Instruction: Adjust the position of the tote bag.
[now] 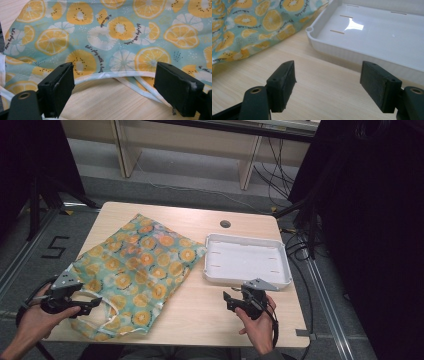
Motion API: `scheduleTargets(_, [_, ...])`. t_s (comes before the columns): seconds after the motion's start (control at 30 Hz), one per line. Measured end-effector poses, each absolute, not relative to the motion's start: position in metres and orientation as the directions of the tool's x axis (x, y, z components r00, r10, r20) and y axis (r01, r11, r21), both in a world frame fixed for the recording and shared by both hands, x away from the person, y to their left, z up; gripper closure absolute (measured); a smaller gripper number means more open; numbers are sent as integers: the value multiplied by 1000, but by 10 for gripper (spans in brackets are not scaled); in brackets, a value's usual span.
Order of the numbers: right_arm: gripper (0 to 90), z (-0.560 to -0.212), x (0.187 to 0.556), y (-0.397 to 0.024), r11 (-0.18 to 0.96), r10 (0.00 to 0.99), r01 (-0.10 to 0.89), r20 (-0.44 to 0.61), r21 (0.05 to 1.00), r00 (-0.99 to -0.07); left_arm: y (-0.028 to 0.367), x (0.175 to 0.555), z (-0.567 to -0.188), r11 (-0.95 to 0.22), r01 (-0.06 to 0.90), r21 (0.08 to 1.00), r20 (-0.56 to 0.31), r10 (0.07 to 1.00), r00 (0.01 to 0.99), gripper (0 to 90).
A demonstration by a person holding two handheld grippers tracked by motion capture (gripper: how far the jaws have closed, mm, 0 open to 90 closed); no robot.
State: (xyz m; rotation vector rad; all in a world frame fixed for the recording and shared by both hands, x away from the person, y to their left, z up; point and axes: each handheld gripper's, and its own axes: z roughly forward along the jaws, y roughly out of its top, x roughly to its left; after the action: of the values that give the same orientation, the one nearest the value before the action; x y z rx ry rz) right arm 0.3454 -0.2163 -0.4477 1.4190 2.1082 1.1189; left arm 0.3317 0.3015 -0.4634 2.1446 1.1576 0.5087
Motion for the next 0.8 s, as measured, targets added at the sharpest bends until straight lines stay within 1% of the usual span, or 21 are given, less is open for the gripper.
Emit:
scheduleTargets(0.03, [294,-448,346,-217,186,896,597,114,780,-428,298,332,-466,-359,593,721,10,861,509,159])
scheduleTargets(0.07, [294,-448,345,-216,192,901,603,104,774,-421,298,332,-465,-363,594,718,11,859,511,159])
scheduleTargets(0.13, [293,-449,346,-216,185,895,613,127,768,-428,301,332,-463,-397,596,697,28,847,531,159])
scheduleTargets(0.23, [292,-449,346,-215,185,894,612,126,769,-429,300,332,-464,-386,603,698,17,851,525,159])
scheduleTargets(0.27, [283,-450,346,-215,199,893,602,109,773,-436,300,332,-464,-385,603,698,17,851,524,159])
scheduleTargets(0.33, [282,-449,345,-213,198,884,608,128,769,-450,300,332,-464,-387,602,698,19,851,525,159])
scheduleTargets(0.43, [280,-448,344,-211,209,882,608,121,766,-455,301,332,-464,-396,596,698,32,850,527,159])
scheduleTargets(0.5, [272,-449,345,-209,206,874,607,134,768,-466,299,332,-465,-364,595,717,19,863,505,158])
scheduleTargets(0.6, [271,-449,344,-207,207,870,608,141,766,-473,300,332,-465,-365,594,717,19,862,507,158])
scheduleTargets(0.63, [262,-449,344,-203,210,867,611,143,763,-477,302,333,-464,-398,599,695,37,852,522,159])
scheduleTargets(0.7, [247,-450,344,-197,211,859,620,159,756,-487,302,333,-464,-400,604,689,44,856,515,159])
scheduleTargets(0.8, [214,-452,344,-185,227,846,622,165,750,-507,302,333,-465,-370,606,704,26,866,499,159])
